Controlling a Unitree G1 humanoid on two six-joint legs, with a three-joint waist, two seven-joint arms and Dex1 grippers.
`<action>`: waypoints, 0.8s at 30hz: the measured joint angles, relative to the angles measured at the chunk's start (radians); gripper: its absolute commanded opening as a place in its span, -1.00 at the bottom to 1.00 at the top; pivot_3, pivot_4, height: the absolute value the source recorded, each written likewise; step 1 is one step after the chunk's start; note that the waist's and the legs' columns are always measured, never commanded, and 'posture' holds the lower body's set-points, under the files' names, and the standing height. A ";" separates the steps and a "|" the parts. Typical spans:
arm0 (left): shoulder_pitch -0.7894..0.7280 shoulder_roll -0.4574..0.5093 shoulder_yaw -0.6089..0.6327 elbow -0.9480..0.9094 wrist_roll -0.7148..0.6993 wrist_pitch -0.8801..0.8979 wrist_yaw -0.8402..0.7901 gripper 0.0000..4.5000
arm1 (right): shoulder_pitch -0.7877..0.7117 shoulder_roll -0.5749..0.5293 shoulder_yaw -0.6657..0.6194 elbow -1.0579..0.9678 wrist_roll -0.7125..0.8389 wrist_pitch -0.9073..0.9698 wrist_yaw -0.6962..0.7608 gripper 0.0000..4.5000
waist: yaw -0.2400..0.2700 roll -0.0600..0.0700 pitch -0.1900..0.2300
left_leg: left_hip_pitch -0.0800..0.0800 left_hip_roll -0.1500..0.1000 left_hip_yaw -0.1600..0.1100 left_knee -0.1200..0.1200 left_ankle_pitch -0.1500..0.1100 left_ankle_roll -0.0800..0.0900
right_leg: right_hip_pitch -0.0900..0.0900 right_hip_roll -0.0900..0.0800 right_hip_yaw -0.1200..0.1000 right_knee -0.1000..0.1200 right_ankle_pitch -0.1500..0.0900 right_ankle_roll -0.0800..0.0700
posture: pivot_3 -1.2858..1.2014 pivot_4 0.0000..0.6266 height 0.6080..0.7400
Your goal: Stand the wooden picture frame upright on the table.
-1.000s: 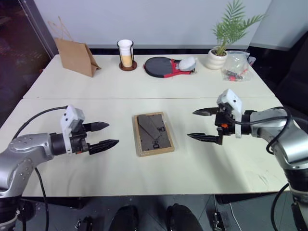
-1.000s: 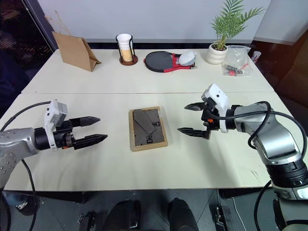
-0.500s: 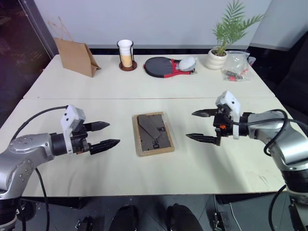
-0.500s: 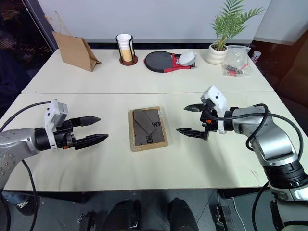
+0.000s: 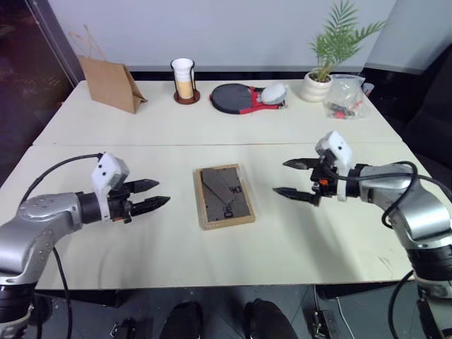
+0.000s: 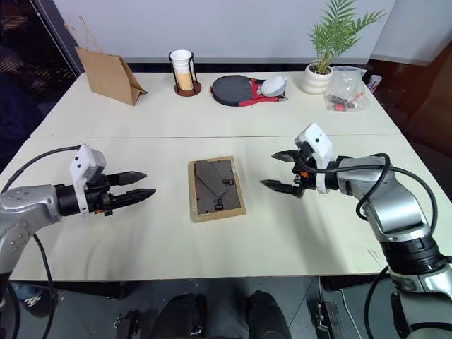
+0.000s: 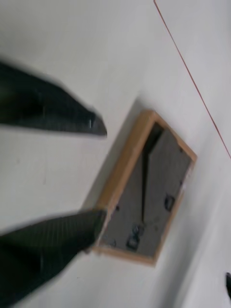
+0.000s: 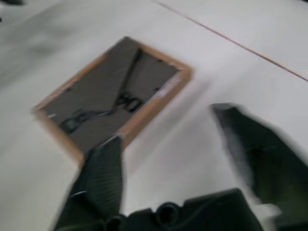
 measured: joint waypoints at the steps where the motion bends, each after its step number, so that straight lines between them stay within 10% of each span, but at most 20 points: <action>1: -0.005 -0.010 -0.010 0.005 0.017 -0.009 0.013 -0.68 | 0.000 0.010 0.010 0.006 -0.015 -0.002 -0.014 -0.24 | 0.000 0.000 0.000 | 0.000 0.000 0.000 0.000 0.000 0.000 | 0.000 0.000 0.000 0.000 0.000 0.000 | 0.03 -0.52 1.00; 5: -0.014 -0.083 -0.086 0.015 0.110 -0.041 0.083 -1.00 | -0.003 0.093 0.080 0.064 -0.109 -0.038 -0.100 -0.97 | 0.000 0.000 0.000 | 0.000 0.000 0.000 0.000 0.000 0.000 | 0.000 0.000 0.000 0.000 0.000 0.000 | 0.03 -0.52 1.00; 24: -0.018 -0.308 -0.283 0.039 0.271 0.029 0.249 -1.00 | 0.018 0.321 0.266 0.160 -0.327 -0.060 -0.225 -0.97 | -0.005 -0.001 -0.002 | 0.000 0.002 -0.001 0.003 0.000 0.000 | 0.000 0.001 0.000 0.004 0.000 0.000 | 0.03 -0.52 1.00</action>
